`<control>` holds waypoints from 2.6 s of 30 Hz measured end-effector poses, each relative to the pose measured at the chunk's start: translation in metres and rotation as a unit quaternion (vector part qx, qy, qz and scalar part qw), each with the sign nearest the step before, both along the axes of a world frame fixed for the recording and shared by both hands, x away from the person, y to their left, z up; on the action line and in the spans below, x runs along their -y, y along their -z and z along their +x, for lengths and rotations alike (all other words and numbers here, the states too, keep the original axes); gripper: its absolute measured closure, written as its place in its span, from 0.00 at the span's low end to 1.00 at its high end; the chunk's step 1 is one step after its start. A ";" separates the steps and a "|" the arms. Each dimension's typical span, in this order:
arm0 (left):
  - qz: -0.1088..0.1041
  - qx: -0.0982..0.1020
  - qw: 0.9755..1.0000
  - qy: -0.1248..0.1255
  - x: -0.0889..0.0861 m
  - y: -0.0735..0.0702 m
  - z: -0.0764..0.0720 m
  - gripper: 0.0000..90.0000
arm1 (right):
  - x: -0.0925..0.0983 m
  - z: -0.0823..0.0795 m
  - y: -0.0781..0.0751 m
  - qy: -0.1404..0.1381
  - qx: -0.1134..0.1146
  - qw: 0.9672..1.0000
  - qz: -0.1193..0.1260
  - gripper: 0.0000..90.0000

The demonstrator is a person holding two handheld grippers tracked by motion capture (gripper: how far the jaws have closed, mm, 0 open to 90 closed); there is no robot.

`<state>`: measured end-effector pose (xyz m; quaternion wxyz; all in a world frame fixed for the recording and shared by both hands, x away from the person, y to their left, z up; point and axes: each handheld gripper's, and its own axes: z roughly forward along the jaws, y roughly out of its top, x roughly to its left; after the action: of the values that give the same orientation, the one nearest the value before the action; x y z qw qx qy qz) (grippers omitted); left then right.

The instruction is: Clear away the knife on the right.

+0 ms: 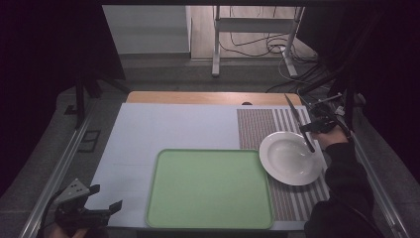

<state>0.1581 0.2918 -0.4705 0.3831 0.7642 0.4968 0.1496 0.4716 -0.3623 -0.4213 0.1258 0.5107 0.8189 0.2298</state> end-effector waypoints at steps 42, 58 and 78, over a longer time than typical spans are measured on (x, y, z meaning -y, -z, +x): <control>0.001 -0.001 1.000 -0.002 0.001 0.000 0.000 0.04 | -0.130 -0.101 0.015 -0.177 -0.038 0.984 -0.003 0.90; 0.002 -0.001 1.000 -0.001 0.001 0.000 0.000 0.04 | -0.173 -0.133 0.049 -0.223 -0.093 0.970 -0.015 0.90; 0.003 -0.002 1.000 -0.001 0.001 0.000 0.001 0.04 | -0.227 -0.120 0.072 -0.325 -0.051 0.944 -0.004 1.00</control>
<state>0.1590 0.2909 -0.4709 0.3792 0.7652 0.4981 0.1500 0.3517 -0.1356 -0.4930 0.0042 0.2271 0.9468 0.2280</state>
